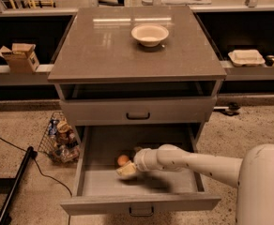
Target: Place orange into middle drawer
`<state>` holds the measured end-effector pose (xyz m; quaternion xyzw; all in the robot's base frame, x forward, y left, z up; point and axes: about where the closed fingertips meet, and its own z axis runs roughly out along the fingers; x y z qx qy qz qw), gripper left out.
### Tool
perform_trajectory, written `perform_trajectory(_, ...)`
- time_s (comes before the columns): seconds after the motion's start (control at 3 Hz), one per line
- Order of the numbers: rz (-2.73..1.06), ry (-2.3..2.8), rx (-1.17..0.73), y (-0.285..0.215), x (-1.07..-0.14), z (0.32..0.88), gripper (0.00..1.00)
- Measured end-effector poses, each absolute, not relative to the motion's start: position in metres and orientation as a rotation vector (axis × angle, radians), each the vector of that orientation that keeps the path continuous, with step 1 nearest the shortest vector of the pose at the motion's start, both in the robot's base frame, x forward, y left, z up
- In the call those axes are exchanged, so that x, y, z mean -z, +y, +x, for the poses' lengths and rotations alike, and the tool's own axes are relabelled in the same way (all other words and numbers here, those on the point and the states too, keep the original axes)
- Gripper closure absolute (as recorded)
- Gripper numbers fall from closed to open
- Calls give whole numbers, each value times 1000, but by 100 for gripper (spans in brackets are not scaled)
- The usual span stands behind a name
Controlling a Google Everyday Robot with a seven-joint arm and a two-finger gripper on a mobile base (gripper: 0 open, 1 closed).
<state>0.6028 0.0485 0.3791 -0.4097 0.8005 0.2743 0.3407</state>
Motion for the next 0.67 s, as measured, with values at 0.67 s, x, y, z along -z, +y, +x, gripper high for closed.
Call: perform_trajectory(0.67, -1100, 2148, -755, -15, -426, 599, 0)
